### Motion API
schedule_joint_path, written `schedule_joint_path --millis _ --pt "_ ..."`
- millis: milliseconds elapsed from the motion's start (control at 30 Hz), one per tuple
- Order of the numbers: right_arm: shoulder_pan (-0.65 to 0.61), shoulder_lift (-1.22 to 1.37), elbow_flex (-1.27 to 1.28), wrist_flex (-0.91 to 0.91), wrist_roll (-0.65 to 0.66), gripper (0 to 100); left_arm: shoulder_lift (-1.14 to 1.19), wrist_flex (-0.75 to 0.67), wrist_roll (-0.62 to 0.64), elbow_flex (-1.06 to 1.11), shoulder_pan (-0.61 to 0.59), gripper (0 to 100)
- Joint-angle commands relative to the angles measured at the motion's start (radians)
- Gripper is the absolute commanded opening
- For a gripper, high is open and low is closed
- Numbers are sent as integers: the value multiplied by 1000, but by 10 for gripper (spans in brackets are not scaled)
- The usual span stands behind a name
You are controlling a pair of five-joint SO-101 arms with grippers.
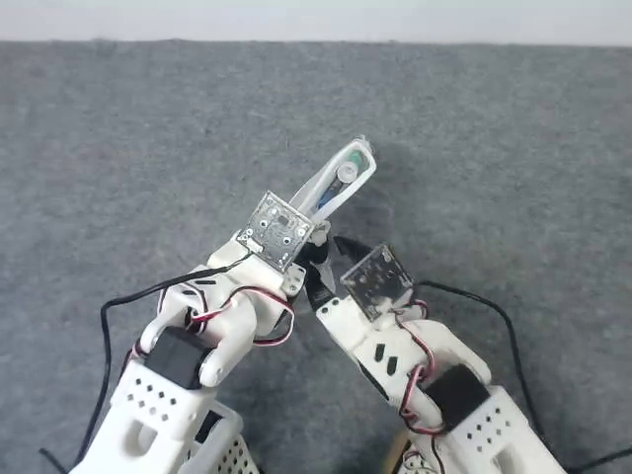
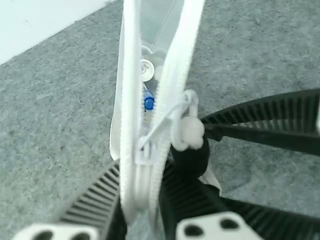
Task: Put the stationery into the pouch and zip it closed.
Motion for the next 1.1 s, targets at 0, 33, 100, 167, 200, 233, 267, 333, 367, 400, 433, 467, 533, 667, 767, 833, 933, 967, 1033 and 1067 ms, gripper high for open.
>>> schedule_joint_path --millis 0,33,100,167,200,233,267,333,367,400,433,467,533,667,767,833,933,967,1033,1067 --pt "5 71 -71 -70 14 169 -2 -21 18 -8 -8 9" --pt "18 77 -71 -82 14 169 -2 -21 18 -8 -8 9" --pt "53 74 -72 -104 12 167 -2 -21 18 -8 -8 9" --pt "79 64 -74 -113 9 131 -2 -25 18 -1 -8 9" --pt "85 56 -74 -113 9 102 -2 -26 18 1 -8 9" --pt "87 47 -74 -113 9 78 -2 -26 18 1 -6 9" --pt "87 39 -74 -113 9 56 -2 -26 18 1 -6 9" --pt "88 24 -74 -113 11 30 -2 -26 18 1 -6 9" --pt "90 19 -74 -113 12 24 -2 -26 18 1 -6 9" --pt "90 13 -74 -113 12 19 -2 -26 18 1 -6 9" --pt "96 10 -74 -113 12 13 -2 -26 18 1 -6 9" --pt "111 4 -74 -113 9 6 -2 -26 18 1 -6 9" --pt "140 -10 -74 -111 6 6 -2 -26 18 1 -6 9" --pt "153 -39 -71 -102 6 10 -2 -26 18 1 -6 9" --pt "137 -39 -69 -102 6 50 -2 -26 18 1 -6 9" --pt "105 -39 -68 -87 6 106 -2 -26 18 1 -6 9" --pt "58 -39 -69 -73 11 152 -2 -26 18 1 -6 9" --pt "51 -39 -69 -77 11 151 -2 -26 18 1 -6 9" --pt "48 -39 -72 -79 12 151 -2 -26 18 1 -6 9" --pt "48 -39 -74 -91 12 151 -2 -26 18 1 -6 9"
